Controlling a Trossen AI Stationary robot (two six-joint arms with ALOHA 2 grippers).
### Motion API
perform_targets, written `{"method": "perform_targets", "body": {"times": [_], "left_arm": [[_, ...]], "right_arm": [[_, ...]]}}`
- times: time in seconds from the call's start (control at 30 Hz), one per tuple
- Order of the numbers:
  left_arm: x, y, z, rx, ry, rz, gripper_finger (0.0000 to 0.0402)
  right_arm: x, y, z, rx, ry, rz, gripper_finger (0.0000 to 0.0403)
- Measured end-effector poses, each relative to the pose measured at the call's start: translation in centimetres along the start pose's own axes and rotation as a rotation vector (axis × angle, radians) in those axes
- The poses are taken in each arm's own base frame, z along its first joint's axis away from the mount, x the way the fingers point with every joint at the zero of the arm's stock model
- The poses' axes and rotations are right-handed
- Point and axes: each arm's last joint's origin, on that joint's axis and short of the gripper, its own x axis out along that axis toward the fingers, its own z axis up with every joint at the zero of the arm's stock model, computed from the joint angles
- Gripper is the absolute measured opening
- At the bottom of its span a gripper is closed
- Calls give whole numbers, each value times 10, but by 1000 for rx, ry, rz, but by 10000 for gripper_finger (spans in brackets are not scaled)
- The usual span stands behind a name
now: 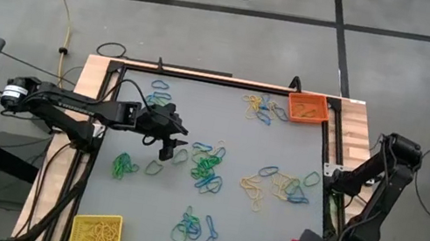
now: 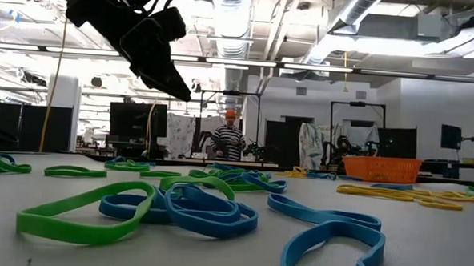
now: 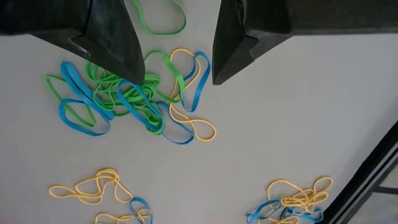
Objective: Sort rubber bands into baskets
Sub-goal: Put the blue rubber band into the red bin
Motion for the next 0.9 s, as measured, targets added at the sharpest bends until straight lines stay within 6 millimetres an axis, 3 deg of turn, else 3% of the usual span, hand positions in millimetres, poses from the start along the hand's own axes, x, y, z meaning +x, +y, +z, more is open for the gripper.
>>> {"method": "perform_targets", "body": {"times": [0.13, 0.33, 0.67, 0.9], "left_arm": [[0, 0, 0, 0, 0, 0, 178], [0, 0, 0, 0, 0, 0, 178], [0, 0, 0, 0, 0, 0, 178], [0, 0, 0, 0, 0, 0, 178]], "right_arm": [[0, -1, -2, -18, -23, 6, 151], [-1, -3, 0, -87, -199, 13, 192], [-3, -2, 10, -274, -496, 19, 193], [-5, -2, 33, -364, -649, -78, 192]]}}
